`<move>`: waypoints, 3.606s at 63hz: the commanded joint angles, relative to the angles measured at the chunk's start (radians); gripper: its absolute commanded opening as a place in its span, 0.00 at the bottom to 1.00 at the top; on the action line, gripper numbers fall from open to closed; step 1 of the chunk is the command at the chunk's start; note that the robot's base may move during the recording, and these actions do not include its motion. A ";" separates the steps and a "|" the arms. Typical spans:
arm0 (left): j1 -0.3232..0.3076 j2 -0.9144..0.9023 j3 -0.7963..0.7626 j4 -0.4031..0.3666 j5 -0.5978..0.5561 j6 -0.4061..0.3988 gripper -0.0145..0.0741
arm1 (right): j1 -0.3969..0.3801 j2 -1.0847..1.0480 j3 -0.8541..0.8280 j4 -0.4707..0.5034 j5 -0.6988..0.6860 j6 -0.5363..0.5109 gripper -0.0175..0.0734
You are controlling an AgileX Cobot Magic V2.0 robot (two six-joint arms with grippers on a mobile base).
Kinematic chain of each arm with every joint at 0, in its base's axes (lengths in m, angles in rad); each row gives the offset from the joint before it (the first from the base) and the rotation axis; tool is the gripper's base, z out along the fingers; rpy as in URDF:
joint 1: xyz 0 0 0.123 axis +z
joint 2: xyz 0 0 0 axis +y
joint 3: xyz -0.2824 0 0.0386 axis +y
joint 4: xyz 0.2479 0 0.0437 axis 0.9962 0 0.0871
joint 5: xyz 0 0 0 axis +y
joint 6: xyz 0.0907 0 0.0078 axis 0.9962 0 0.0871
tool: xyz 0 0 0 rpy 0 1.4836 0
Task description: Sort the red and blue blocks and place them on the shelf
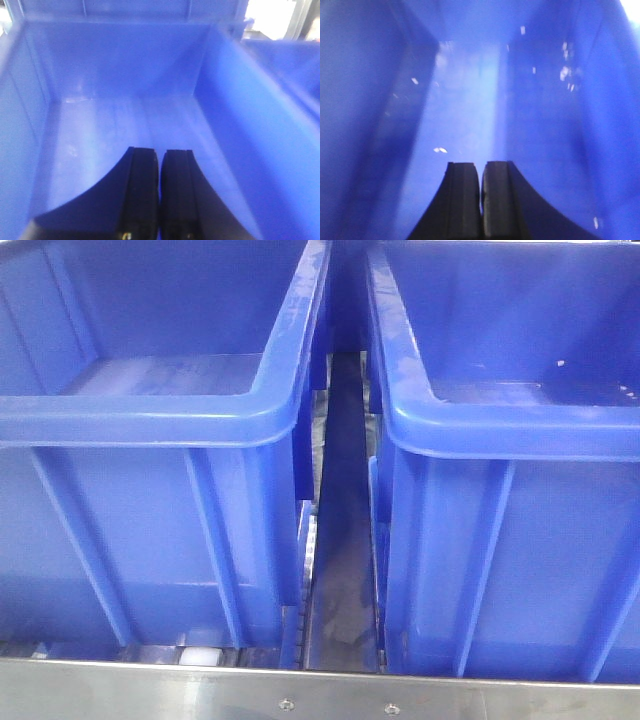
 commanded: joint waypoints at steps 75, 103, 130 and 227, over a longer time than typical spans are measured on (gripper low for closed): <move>0.233 -0.444 -0.038 0.080 0.271 0.002 0.30 | -0.002 -0.319 -0.036 -0.010 0.068 -0.006 0.25; 0.233 -0.444 -0.038 0.080 0.271 0.002 0.30 | -0.004 -0.323 0.010 -0.011 0.066 -0.006 0.25; 0.233 -0.444 -0.038 0.080 0.271 0.002 0.30 | -0.132 -0.566 0.285 -0.001 -0.149 -0.194 0.25; 0.233 -0.444 -0.038 0.080 0.271 0.002 0.30 | -0.119 -0.675 0.503 -0.096 -0.254 -0.114 0.25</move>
